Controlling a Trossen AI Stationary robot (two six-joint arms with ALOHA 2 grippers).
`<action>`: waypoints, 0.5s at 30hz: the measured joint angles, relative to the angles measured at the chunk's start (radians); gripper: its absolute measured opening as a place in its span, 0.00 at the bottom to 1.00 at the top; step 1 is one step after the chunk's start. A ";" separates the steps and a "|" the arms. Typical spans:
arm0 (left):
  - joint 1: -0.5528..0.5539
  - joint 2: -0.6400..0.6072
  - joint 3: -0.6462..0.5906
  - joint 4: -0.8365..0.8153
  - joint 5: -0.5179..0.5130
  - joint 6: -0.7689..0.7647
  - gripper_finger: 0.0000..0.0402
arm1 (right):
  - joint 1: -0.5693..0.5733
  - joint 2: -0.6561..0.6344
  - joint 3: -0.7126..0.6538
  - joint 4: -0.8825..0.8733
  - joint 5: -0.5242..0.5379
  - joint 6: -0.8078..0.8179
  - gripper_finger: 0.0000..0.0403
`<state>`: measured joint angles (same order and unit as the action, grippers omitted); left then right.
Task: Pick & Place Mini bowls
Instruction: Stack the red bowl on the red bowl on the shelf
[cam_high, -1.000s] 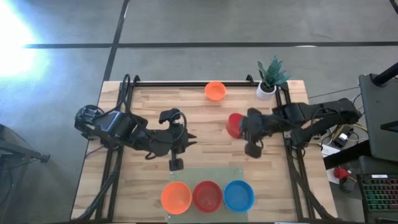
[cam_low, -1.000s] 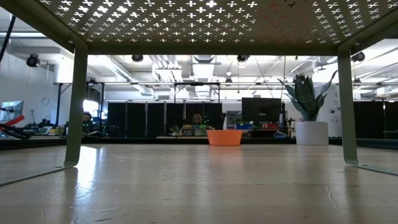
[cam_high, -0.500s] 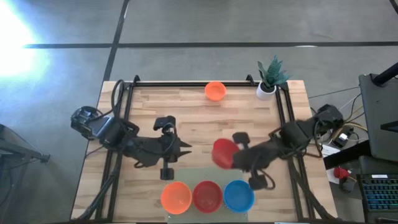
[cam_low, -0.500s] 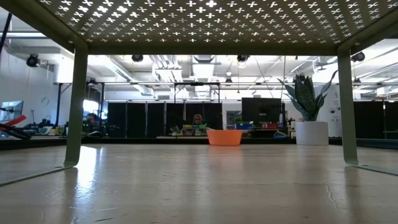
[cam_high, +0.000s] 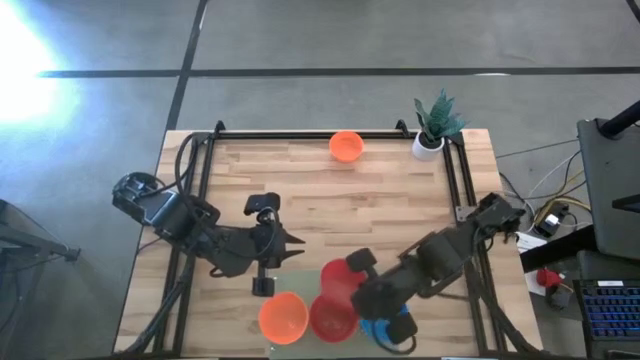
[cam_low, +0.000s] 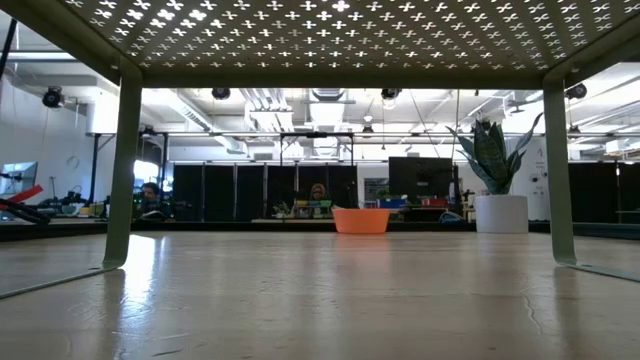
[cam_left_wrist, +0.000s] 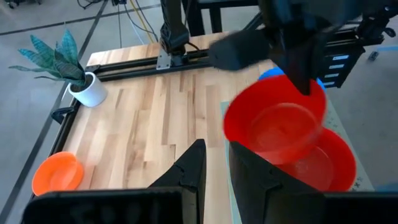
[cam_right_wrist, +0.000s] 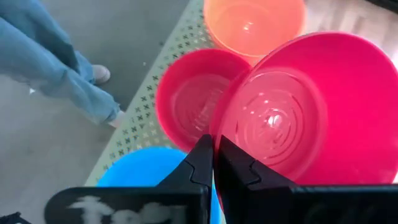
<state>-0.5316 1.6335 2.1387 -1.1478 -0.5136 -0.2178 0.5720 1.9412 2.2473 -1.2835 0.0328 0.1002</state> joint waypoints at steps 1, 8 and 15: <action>-0.001 0.000 0.000 -0.001 0.000 0.003 0.16 | 0.002 0.015 0.016 0.000 -0.008 -0.004 0.02; -0.003 -0.004 0.000 -0.014 0.001 0.009 0.16 | 0.019 0.116 0.110 0.004 -0.091 -0.035 0.02; -0.003 -0.013 0.000 -0.014 0.006 0.018 0.16 | 0.034 0.149 0.107 0.017 -0.113 -0.030 0.02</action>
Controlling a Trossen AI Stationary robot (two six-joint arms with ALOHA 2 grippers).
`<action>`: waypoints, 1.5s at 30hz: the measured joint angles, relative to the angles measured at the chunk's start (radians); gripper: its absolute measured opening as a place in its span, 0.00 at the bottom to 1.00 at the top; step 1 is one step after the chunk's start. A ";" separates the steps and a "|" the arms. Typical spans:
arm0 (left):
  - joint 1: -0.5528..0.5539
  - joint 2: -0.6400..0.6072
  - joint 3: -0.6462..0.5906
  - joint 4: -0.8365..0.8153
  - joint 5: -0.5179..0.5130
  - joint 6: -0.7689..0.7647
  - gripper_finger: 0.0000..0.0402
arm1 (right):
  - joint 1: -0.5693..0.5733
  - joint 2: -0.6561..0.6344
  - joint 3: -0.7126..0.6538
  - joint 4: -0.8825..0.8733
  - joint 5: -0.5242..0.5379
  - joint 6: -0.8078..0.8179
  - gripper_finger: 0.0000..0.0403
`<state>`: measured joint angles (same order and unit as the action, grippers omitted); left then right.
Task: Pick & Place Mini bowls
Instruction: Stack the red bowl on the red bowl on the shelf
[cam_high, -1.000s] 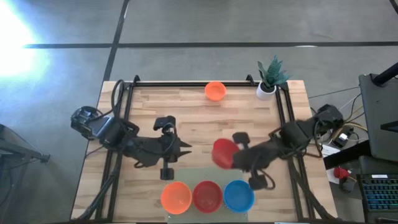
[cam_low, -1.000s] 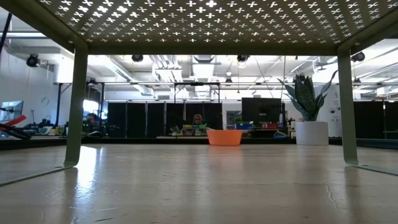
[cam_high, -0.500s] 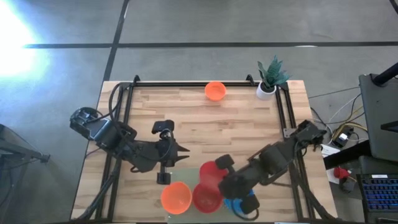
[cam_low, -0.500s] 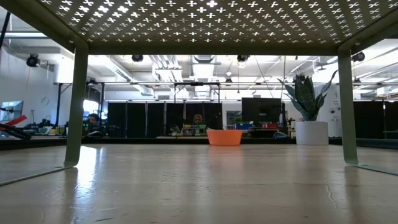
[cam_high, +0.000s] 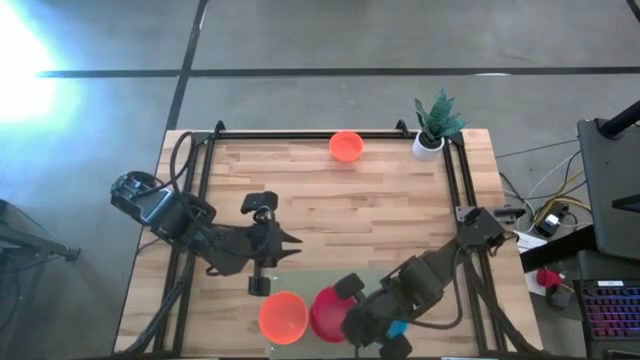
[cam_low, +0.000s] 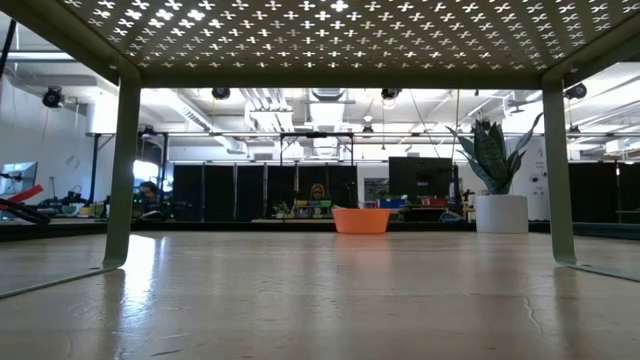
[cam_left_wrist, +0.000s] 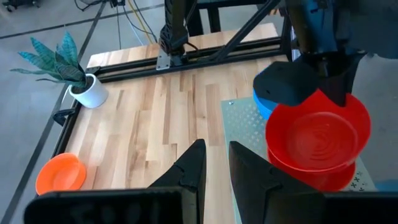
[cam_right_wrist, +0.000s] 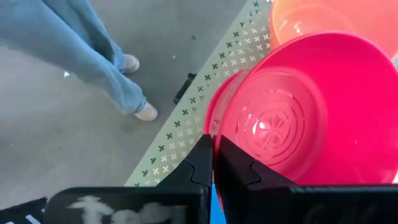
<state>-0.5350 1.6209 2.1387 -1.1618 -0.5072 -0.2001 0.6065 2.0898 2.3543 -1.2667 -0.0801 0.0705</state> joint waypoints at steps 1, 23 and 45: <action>0.000 -0.002 0.000 0.000 0.000 0.000 0.16 | 0.001 0.002 0.000 0.002 0.000 -0.003 0.02; 0.000 -0.017 0.000 0.000 0.005 0.029 0.16 | -0.003 0.007 -0.018 0.033 0.004 -0.083 0.02; 0.000 -0.017 0.000 0.000 0.021 0.043 0.16 | -0.004 0.007 -0.040 0.034 0.030 -0.097 0.15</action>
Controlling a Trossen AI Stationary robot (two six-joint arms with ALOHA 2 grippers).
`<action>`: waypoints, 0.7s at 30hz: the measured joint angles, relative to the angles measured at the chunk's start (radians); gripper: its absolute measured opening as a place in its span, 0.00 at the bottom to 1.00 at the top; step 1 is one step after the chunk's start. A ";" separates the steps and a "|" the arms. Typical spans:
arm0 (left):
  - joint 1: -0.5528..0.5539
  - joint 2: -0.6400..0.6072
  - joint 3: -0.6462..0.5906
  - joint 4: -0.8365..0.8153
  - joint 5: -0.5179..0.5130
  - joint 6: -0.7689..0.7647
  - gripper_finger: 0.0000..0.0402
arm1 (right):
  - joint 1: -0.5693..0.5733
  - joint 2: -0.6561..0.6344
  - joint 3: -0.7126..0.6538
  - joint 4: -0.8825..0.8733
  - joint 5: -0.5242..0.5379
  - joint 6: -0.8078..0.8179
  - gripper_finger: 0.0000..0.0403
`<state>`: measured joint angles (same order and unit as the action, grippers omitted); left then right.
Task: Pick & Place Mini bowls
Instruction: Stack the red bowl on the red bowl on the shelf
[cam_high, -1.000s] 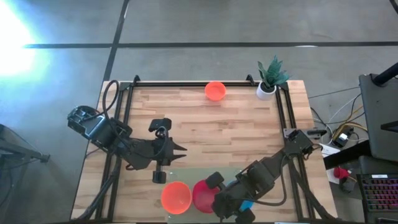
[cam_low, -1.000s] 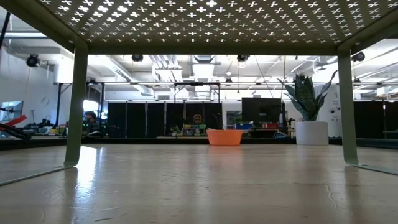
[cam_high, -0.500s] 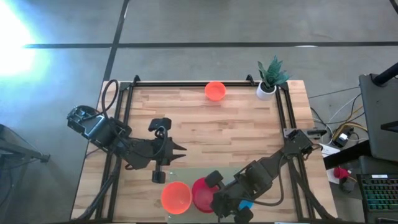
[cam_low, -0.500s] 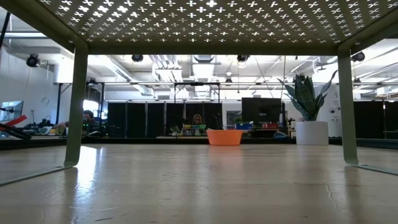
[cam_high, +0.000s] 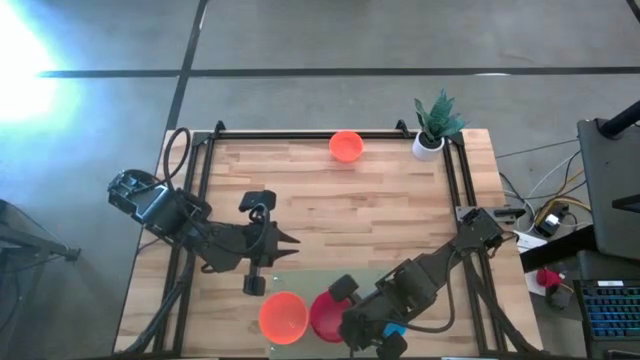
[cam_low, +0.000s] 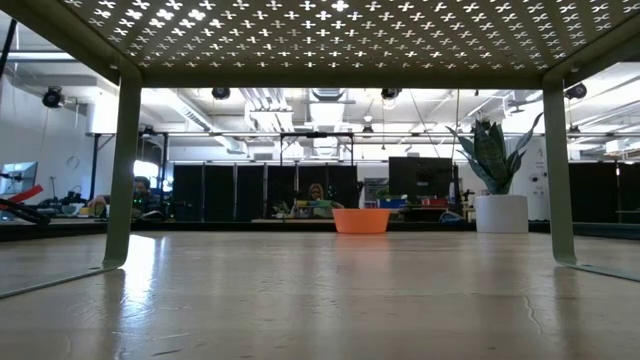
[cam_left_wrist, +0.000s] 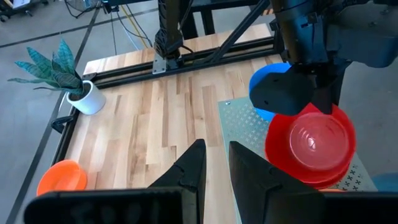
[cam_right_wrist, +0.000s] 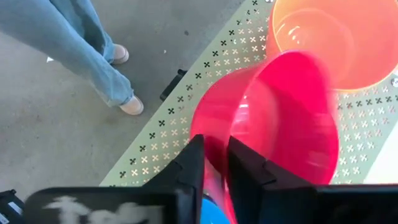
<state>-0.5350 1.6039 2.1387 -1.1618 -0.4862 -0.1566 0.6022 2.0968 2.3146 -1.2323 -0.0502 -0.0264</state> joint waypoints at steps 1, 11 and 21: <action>0.000 0.000 0.000 0.000 0.000 0.000 0.16 | 0.000 0.000 0.000 0.003 0.000 -0.010 0.17; 0.000 0.000 0.000 0.000 0.010 0.000 0.16 | 0.000 -0.008 0.021 0.016 0.000 -0.029 0.32; 0.000 0.000 0.000 -0.001 0.023 0.000 0.16 | 0.000 -0.015 0.039 0.040 0.004 -0.007 0.25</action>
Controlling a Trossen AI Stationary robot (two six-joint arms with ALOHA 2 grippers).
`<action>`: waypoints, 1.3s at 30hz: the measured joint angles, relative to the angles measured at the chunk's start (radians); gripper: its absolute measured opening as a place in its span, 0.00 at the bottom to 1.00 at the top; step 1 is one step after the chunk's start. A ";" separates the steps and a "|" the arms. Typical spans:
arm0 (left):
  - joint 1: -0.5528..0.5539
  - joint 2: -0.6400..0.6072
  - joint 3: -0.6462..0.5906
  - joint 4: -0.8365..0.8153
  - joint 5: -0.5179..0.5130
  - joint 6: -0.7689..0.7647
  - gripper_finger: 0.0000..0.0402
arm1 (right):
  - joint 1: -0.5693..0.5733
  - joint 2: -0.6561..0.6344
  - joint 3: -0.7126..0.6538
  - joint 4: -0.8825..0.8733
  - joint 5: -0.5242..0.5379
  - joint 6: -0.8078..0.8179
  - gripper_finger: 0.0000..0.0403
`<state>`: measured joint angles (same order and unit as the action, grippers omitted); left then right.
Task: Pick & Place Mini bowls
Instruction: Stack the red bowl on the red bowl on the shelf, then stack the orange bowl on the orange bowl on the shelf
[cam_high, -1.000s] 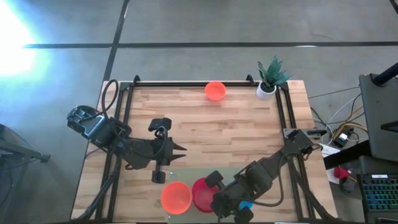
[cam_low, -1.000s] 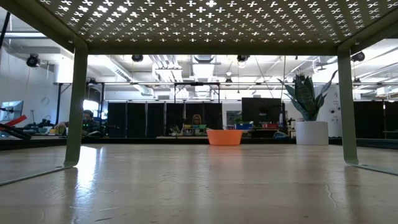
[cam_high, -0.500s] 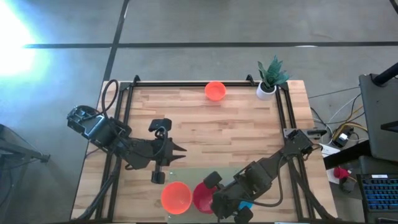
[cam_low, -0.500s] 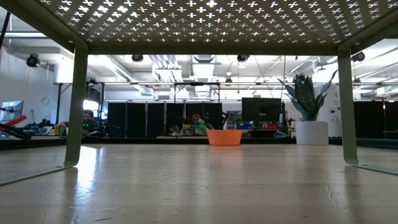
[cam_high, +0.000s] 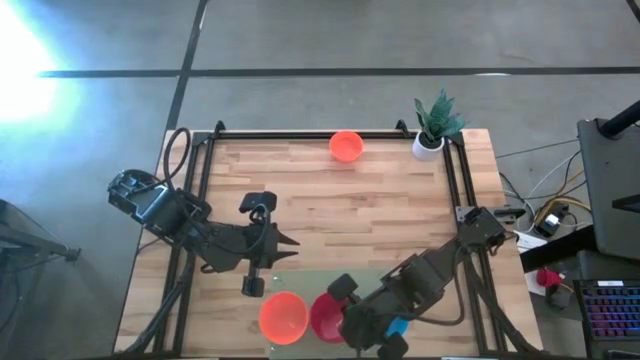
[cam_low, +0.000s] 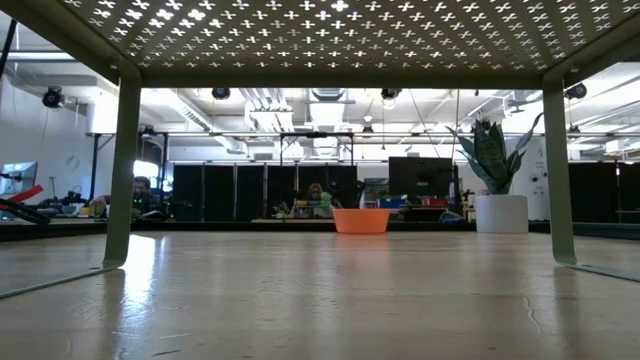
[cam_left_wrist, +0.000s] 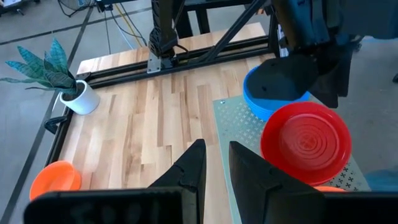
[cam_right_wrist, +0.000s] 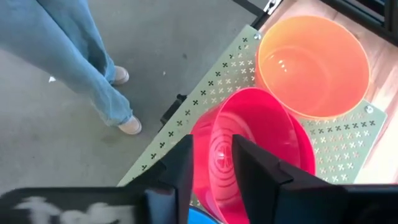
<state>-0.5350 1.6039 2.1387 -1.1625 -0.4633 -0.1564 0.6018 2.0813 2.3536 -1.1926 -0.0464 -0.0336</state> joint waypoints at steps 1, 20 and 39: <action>0.000 0.000 0.000 0.000 0.000 0.000 0.16 | 0.000 0.003 0.000 0.000 0.001 0.000 0.22; 0.000 0.000 0.000 -0.002 0.000 0.000 0.16 | 0.000 0.009 -0.099 0.029 0.002 0.007 0.02; 0.001 0.000 0.000 -0.036 -0.005 0.000 0.16 | -0.002 -0.094 -0.016 -0.014 0.081 0.079 0.02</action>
<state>-0.5337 1.6039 2.1387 -1.1990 -0.4687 -0.1566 0.6000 1.9869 2.3375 -1.2070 0.0345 0.0458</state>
